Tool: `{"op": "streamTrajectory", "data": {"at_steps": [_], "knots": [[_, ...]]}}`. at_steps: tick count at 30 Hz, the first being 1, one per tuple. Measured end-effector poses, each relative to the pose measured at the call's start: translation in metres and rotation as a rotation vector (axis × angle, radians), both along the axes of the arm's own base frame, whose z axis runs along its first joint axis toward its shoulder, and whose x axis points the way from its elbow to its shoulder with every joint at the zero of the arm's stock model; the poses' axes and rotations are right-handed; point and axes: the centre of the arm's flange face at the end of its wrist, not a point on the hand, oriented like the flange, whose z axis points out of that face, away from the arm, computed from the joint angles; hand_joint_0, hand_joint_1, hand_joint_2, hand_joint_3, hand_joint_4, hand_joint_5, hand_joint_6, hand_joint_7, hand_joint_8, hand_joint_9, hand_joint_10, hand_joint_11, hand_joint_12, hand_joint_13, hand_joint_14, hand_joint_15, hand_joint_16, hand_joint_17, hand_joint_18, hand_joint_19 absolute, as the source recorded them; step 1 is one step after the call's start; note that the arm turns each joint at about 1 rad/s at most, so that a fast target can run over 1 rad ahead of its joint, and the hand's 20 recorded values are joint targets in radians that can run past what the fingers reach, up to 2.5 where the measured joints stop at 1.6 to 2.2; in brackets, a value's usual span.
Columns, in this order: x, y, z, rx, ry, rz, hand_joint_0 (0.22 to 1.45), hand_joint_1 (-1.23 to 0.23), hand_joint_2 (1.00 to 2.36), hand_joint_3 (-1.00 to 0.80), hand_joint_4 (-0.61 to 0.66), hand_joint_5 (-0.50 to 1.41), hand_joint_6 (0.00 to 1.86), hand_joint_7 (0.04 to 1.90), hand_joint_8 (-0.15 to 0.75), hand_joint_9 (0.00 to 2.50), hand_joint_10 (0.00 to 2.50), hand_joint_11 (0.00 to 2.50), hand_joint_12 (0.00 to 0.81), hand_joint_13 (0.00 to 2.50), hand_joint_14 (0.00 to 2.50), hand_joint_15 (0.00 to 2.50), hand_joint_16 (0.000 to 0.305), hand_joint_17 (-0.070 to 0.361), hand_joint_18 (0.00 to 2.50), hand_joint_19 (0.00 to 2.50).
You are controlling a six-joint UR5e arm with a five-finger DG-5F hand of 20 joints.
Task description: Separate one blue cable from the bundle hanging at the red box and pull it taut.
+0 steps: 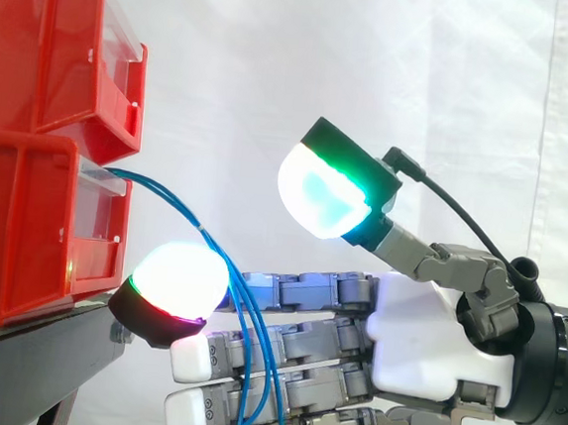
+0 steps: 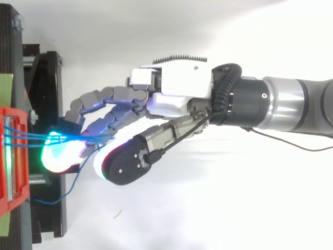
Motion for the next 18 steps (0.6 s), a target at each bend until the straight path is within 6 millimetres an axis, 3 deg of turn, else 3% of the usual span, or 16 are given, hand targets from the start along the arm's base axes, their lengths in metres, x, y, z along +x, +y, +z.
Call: {"op": "streamTrajectory", "data": {"at_steps": [10, 18], "knots": [[-0.002, -0.014, 0.000, -0.012, 0.001, -0.010, 0.58, -0.62, 1.01, -0.42, 0.22, -0.19, 0.50, 0.90, 0.263, 0.63, 0.02, 0.43, 0.355, 0.59, 0.01, 0.35, 0.043, 0.096, 0.51, 0.45], [-0.001, -0.015, 0.000, -0.027, -0.006, -0.012, 0.60, -0.62, 1.01, -0.34, 0.20, -0.18, 0.50, 1.03, 0.261, 0.63, 0.01, 0.43, 0.351, 0.60, 0.01, 0.35, 0.042, 0.095, 0.51, 0.45]]}}
